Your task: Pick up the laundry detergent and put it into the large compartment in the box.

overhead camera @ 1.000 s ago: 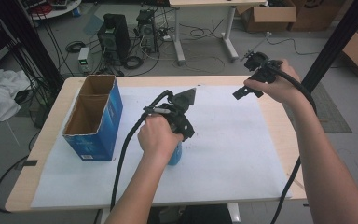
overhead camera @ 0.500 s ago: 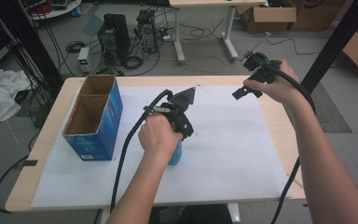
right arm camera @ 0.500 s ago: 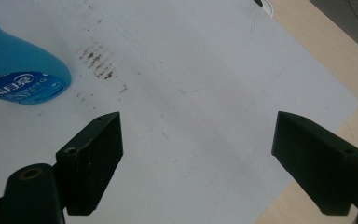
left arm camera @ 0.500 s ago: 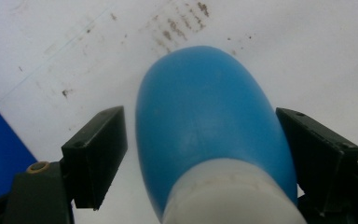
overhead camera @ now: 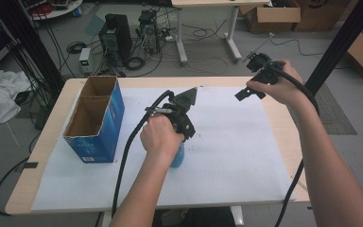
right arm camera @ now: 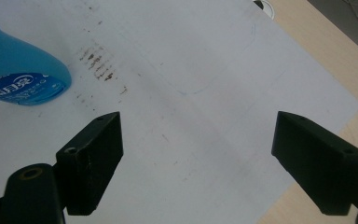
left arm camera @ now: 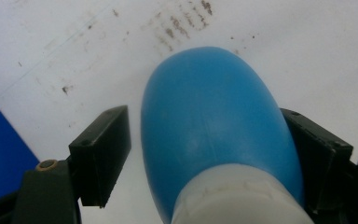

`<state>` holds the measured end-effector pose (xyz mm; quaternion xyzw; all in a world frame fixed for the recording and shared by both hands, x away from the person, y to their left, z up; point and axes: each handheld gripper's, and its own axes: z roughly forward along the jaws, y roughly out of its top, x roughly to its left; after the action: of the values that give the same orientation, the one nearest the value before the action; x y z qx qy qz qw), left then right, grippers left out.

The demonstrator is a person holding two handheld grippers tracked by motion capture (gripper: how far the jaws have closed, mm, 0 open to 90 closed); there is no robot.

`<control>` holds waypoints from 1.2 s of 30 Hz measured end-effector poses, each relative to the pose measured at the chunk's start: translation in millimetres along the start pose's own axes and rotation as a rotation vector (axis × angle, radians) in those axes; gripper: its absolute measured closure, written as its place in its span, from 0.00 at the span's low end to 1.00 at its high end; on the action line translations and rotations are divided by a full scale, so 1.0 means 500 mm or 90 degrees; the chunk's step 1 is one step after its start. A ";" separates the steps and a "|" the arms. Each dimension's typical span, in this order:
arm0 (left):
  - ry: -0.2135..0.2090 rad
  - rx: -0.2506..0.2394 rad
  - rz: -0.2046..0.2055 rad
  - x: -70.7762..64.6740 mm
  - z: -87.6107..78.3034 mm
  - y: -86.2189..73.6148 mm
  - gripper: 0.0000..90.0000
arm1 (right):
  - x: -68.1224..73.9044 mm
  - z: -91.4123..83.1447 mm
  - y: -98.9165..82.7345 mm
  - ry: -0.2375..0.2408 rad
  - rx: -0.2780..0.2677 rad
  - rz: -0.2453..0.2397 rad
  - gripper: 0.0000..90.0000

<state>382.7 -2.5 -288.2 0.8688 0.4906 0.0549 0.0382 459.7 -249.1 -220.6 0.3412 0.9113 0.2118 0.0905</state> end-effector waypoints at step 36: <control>-0.007 0.021 0.040 0.001 -0.017 -0.004 0.40 | -0.002 0.005 -0.005 -0.002 0.000 0.003 0.19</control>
<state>380.3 -0.8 -279.8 0.8845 0.4638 0.0429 0.0250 460.0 -250.7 -224.0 0.3438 0.9104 0.2115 0.0910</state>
